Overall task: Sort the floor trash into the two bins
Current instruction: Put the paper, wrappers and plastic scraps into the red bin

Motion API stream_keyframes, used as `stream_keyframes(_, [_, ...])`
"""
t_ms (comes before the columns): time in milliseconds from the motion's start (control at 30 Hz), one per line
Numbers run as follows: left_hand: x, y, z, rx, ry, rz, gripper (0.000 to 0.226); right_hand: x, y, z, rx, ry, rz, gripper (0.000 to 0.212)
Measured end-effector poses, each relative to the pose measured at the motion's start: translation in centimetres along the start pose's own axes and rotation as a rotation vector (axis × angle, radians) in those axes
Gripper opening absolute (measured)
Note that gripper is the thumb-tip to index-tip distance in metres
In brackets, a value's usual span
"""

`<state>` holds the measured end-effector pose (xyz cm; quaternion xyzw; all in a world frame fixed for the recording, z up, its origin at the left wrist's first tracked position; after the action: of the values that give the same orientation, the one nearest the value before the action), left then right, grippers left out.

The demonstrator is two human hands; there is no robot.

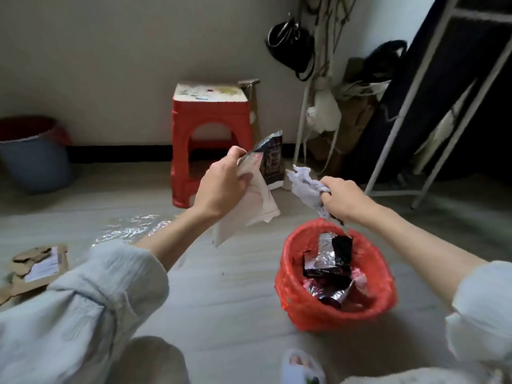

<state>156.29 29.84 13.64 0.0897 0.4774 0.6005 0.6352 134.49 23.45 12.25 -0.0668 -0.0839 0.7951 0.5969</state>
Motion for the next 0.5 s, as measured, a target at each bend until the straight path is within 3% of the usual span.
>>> stream_keyframes(133, [0.9,3.4,-6.7,0.09,-0.023,0.045,0.025,2.0,6.6,-0.5,-0.071,0.01,-0.13,0.021])
stream_keyframes(233, [2.3,2.6,-12.7,0.187,0.023,0.276,0.018,2.2,11.5,-3.4,-0.097,-0.053,-0.228,0.012])
stream_keyframes(333, [3.4,0.9,-18.5,0.291,0.052,0.537,0.011,1.6,15.1,-6.1,-0.109,-0.111,-0.314,0.03])
stream_keyframes(400, [3.7,-0.2,-21.7,0.326,0.065,0.635,0.013,1.3,16.5,-7.4,-0.103,-0.119,-0.334,0.039])
stream_keyframes(500, [4.1,-1.5,-25.1,0.389,0.09,0.675,0.016,0.6,17.8,-9.2,-0.121,-0.059,-0.348,0.037])
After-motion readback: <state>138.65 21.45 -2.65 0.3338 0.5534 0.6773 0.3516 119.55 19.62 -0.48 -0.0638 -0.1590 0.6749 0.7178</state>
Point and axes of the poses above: each hand's wrist, its own x-axis away from the middle knuckle, its own z-axis out of the back of the hand, y = z × x, the point moved 3 cm from there along -x, towards the middle knuckle, and after that the axes turned 7 degrees about x, right-handed, at the moved point
